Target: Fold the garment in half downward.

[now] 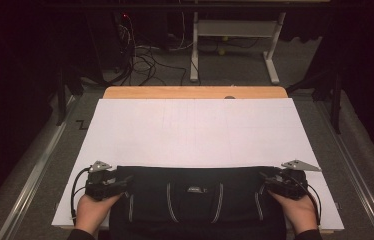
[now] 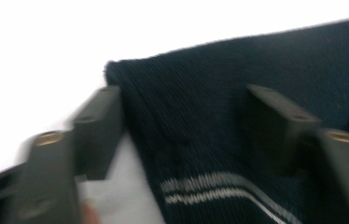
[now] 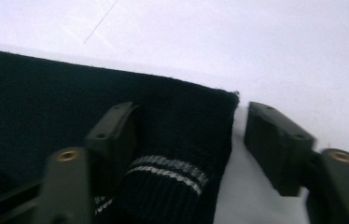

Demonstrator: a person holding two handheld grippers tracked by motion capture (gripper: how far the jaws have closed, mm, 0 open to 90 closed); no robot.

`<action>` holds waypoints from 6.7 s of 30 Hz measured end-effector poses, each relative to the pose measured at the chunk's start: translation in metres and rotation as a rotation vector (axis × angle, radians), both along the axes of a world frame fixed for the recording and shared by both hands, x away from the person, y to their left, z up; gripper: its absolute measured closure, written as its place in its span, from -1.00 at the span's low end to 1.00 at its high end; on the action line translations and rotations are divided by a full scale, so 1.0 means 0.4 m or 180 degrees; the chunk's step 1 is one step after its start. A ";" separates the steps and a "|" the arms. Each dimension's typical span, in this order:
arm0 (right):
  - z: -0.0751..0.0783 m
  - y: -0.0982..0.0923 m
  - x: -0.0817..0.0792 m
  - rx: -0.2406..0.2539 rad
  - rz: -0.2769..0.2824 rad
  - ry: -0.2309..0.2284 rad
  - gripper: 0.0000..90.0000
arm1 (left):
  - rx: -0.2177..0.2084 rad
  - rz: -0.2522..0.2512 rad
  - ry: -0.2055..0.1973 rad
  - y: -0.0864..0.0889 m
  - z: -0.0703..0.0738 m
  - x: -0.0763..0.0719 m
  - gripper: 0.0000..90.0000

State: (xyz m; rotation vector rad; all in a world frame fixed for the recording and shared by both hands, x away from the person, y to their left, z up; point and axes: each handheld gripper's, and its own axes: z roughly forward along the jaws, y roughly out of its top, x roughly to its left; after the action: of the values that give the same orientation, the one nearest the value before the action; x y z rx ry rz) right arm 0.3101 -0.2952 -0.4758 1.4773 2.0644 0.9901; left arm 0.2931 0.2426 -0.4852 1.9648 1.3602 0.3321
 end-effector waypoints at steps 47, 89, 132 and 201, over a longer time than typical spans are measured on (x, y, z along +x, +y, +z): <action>0.169 0.035 0.102 -0.0061 0.0189 -0.1066 0.78 | -0.0335 0.0215 -0.0974 0.002 0.157 0.129 0.75; 0.152 0.040 0.261 0.0062 -0.0101 -0.0739 -0.37 | -0.0213 0.0239 -0.0413 -0.019 0.145 0.286 -0.53; 0.005 0.109 0.141 0.0071 0.0465 -0.0116 0.56 | 0.0050 -0.0332 -0.0330 -0.082 0.006 0.179 0.33; 0.010 0.052 -0.088 0.0171 0.0745 -0.0364 0.22 | -0.0221 -0.0564 -0.0491 -0.045 0.015 -0.051 -0.12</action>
State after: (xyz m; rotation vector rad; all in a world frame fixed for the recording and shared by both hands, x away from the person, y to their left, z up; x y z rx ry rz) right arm 0.2749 -0.2742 -0.4719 1.1918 2.1769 1.1980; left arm 0.2726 0.2246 -0.4794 1.9430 1.0782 0.3402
